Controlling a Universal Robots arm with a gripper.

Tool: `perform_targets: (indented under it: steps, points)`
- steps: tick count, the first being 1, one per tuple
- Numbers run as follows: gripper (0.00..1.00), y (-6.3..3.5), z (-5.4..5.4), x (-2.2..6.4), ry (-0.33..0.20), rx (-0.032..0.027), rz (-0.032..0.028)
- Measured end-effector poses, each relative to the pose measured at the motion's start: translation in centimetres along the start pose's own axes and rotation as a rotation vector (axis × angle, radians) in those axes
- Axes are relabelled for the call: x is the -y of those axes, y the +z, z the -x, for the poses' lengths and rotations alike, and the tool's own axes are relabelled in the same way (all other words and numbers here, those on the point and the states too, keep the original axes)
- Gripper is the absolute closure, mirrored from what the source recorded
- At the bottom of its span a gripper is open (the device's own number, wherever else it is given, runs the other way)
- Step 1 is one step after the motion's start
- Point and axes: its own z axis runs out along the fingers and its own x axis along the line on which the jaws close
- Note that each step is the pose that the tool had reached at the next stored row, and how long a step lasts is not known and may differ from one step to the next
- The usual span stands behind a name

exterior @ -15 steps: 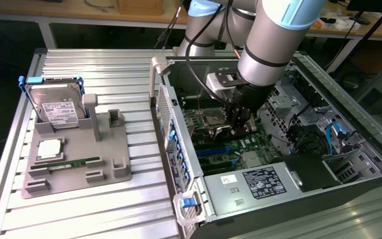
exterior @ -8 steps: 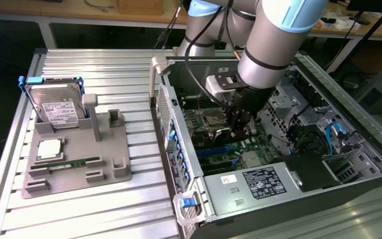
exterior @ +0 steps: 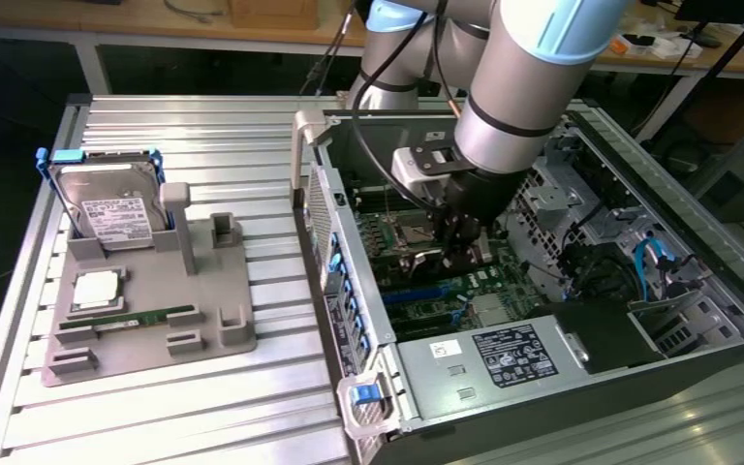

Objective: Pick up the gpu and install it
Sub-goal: 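Insert the gpu into the slot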

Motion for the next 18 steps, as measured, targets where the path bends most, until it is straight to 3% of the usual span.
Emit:
perform_targets:
  steps: [18]
  points:
    - [0.73, 0.00, -0.46, -0.15, 0.000, 0.0012, 0.0000]
